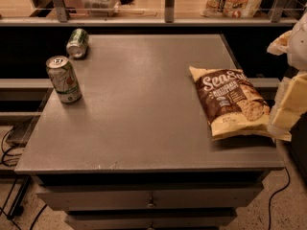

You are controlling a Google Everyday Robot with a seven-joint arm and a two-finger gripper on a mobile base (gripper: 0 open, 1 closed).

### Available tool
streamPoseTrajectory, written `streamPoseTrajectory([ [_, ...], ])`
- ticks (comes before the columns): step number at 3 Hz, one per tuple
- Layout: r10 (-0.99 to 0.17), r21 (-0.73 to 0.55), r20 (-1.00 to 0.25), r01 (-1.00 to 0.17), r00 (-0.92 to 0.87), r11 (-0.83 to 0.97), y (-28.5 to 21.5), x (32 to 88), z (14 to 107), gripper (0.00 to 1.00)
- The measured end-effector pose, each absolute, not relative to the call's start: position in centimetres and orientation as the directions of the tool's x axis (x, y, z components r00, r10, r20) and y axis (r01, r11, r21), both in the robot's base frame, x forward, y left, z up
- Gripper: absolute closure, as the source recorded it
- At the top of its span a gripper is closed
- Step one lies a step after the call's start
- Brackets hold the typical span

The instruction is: Move brown chip bag near green can

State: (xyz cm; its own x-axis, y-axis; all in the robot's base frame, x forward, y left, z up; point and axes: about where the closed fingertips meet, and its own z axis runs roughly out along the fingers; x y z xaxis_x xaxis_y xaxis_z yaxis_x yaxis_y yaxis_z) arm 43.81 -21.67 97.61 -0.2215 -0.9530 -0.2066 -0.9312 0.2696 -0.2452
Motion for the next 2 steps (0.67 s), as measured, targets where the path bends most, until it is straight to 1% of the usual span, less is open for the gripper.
streamPoseTrajectory([
  [1,-0.952,-0.246,-0.213,-0.931,-0.221,0.271,-21.66,43.84,97.60,0.00],
  [2,-0.932,-0.252,-0.297,-0.925,-0.205,0.284,-21.57,44.15,97.48,0.00],
])
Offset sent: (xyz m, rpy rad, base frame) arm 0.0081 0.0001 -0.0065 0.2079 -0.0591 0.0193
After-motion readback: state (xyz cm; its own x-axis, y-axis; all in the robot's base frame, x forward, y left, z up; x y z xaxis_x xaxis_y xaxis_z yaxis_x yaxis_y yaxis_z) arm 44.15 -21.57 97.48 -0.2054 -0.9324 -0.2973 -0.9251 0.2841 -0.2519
